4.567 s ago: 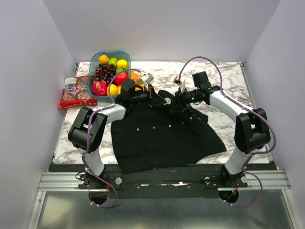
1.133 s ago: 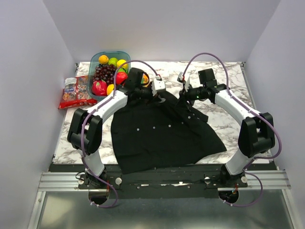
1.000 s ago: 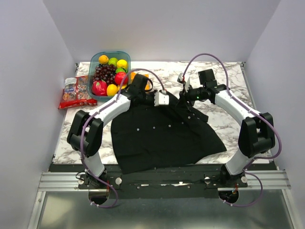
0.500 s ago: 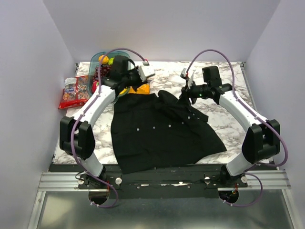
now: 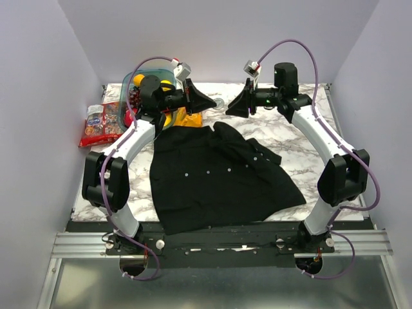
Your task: Remove the brooch from the garment
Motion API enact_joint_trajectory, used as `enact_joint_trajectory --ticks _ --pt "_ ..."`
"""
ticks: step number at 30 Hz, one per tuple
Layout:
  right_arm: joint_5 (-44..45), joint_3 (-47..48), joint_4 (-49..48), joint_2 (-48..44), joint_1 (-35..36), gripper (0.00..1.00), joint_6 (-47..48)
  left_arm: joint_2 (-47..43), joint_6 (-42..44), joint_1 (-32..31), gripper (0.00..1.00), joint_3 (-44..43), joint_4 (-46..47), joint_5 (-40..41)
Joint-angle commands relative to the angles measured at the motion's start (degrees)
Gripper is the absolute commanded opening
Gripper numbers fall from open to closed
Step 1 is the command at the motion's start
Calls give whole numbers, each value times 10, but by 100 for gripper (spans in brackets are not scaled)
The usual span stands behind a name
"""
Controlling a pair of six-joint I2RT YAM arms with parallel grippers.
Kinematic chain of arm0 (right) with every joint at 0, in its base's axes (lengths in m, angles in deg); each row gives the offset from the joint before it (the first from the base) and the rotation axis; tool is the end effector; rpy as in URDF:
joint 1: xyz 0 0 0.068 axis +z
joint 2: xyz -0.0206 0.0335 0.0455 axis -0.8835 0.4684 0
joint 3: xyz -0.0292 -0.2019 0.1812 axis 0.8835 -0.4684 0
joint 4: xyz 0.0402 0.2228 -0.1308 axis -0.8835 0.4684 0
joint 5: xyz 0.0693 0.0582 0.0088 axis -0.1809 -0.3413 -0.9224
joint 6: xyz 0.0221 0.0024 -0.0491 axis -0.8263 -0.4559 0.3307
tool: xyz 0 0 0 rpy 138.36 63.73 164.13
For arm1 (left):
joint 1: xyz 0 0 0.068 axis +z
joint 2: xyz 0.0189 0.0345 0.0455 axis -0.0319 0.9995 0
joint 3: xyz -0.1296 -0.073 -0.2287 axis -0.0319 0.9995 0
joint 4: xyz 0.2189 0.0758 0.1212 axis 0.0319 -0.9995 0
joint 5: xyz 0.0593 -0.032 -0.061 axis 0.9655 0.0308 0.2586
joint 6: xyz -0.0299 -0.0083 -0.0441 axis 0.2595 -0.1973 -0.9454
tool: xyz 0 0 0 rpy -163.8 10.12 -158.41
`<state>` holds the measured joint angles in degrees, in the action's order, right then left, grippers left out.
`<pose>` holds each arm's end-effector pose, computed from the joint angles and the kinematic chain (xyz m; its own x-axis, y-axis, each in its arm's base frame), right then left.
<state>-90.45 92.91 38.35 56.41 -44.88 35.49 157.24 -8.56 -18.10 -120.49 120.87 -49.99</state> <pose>0.3727 0.1473 0.3586 -0.3154 -0.1453 -0.9378 -0.9300 0.2438 0.2751 0.3679 -0.1401 0.3545 -0.3274 -0.1386 -0.9347 0.9234 0.1626 -0.3476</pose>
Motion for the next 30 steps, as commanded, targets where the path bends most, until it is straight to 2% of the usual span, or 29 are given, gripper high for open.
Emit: enact_joint_trajectory --ticks 1,6,18,30 --pt "-39 7 -46 12 5 50 -65 1 -95 -4 0 6 95 -57" --pt "-57 -10 -83 8 4 47 -115 2 -100 -7 0 15 100 -60" --pt "-133 3 -131 21 4 42 -165 12 -96 -12 0 7 104 -61" --pt "-144 8 -81 9 -1 40 -105 2 -113 0 0 -14 116 -66"
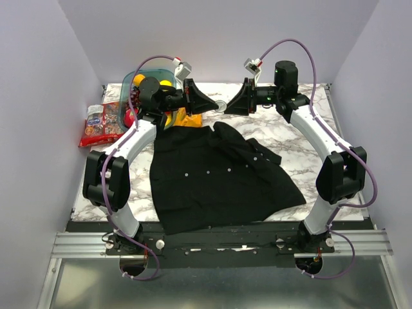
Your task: Remove the brooch from the garment
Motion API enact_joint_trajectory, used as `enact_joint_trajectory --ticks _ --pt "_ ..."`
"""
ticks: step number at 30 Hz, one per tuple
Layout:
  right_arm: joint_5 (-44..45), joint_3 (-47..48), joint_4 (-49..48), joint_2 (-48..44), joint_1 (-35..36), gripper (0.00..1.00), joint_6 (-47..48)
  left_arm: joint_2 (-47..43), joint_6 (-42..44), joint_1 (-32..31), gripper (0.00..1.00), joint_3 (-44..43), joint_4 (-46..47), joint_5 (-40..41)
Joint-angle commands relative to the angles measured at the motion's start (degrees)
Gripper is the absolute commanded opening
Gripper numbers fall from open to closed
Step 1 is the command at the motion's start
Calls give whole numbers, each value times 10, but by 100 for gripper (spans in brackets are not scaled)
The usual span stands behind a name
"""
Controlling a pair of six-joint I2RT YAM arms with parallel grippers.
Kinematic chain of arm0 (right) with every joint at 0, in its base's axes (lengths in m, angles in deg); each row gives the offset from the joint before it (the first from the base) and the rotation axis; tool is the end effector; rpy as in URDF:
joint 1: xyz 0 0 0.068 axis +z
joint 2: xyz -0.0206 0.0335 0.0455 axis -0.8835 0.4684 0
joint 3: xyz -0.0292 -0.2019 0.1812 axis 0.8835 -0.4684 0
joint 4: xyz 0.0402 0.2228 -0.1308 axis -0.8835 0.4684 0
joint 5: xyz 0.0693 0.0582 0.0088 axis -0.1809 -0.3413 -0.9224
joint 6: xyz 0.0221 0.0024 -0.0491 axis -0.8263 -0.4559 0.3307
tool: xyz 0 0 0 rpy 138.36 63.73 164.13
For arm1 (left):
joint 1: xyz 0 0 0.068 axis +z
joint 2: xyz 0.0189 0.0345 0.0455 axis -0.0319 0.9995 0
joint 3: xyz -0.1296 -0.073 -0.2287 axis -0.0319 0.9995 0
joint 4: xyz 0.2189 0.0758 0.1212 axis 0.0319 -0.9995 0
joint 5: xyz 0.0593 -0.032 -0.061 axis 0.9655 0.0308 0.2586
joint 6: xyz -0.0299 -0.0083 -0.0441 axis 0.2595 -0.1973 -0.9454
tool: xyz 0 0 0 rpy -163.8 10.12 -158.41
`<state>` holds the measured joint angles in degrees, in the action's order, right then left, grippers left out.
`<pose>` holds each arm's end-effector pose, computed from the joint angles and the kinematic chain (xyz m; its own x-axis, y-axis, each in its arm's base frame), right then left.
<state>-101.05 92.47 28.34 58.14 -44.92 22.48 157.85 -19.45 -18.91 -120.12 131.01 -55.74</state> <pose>0.3790 0.1519 0.3611 -0.4043 -0.0756 -0.9115 -0.9139 0.0734 0.3993 0.3613 -0.1455 0.3629 -0.3711 -0.1387 -0.9182 0.9256 0.0239 -0.3777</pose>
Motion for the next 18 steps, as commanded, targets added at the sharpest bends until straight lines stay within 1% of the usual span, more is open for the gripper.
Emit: enact_joint_trajectory --ticks 1,12,18 --pt "-40 17 21 -7 0 40 26 -4 -4 9 0 -15 14 -9" --pt "-50 18 32 -19 0 41 37 6 2 7 0 -12 10 -1" --pt "-45 21 -11 -9 2 40 -6 7 2 -1 0 -10 11 -3"
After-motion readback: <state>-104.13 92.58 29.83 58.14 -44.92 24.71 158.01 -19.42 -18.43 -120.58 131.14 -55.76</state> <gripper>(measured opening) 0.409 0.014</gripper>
